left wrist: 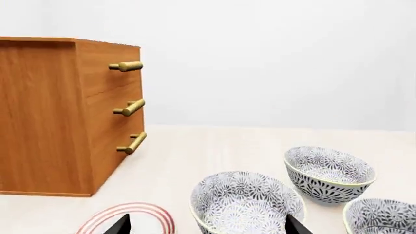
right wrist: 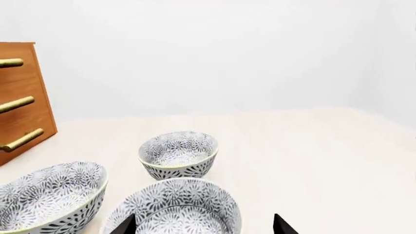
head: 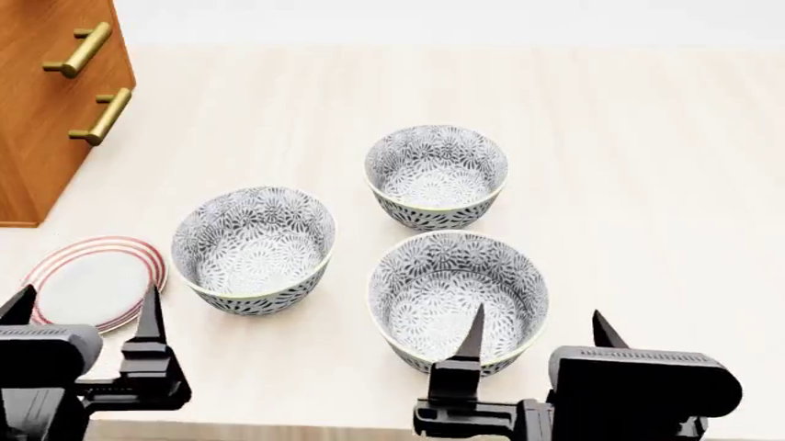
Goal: Stack the bowl at the front on the bowl in the middle.
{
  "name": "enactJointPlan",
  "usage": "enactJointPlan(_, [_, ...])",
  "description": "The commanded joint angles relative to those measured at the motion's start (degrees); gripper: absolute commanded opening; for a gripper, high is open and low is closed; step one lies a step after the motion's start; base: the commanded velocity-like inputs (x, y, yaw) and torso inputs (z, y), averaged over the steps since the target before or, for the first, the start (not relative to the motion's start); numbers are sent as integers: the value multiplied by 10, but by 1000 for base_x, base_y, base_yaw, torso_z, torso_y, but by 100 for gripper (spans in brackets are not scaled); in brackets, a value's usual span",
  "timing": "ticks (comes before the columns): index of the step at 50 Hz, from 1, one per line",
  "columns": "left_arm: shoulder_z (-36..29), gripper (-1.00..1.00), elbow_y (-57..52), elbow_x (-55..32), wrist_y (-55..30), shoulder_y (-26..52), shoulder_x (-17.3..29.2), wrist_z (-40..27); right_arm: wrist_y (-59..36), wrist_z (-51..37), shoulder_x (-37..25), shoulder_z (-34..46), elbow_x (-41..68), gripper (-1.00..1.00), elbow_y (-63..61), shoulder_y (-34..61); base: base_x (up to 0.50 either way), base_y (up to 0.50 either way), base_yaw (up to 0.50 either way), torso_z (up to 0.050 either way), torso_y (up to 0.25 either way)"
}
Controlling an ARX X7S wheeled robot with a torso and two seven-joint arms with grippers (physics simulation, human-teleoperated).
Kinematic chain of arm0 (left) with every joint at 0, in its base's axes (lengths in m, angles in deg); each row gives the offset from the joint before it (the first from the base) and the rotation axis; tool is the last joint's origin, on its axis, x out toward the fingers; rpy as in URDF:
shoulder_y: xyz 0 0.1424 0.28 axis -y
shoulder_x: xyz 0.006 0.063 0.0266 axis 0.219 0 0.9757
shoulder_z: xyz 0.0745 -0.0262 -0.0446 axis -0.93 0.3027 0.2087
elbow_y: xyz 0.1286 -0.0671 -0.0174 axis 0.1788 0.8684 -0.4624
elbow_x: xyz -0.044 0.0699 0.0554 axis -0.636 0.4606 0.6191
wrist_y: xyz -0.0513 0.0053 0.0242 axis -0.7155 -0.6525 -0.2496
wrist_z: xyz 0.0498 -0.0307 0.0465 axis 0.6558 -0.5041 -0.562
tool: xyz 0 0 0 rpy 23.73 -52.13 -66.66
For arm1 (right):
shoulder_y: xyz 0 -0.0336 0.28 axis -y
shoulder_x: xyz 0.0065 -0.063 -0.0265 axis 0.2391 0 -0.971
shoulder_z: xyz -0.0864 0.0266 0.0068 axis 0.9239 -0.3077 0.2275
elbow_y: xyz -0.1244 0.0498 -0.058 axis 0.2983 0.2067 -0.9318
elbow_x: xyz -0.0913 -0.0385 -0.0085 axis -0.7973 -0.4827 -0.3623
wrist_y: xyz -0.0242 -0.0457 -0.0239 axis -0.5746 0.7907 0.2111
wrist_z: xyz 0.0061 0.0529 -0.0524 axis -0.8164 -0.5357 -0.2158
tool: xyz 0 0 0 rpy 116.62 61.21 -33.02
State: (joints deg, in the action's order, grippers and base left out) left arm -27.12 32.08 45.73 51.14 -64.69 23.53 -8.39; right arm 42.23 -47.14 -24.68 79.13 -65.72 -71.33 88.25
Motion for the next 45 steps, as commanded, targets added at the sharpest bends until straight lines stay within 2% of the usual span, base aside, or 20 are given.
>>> enactJointPlan(1, [8,100,-131,-22,-159,86,14,-30,-190,-29,-14,-15,43,100,-121,94,0,0,0,0,0])
enactJointPlan(5, [17,100,-155,-31,-200,114,12,-40,-225,-41,-14,-22,50,100,-155,111,0,0,0,0,0])
enactJointPlan(9, [19,100,-168,-34,-204,111,13,-43,-233,-47,-13,-31,54,100,-158,117,0,0,0,0,0])
enactJointPlan(28, [0,100,-142,-20,-153,95,29,-53,-192,-63,-21,-7,37,100,-132,108,0,0,0,0,0])
enactJointPlan(45, [-3,100,-134,-26,-145,92,34,-58,-181,-69,-32,17,32,100,-123,108,0,488,0,0,0])
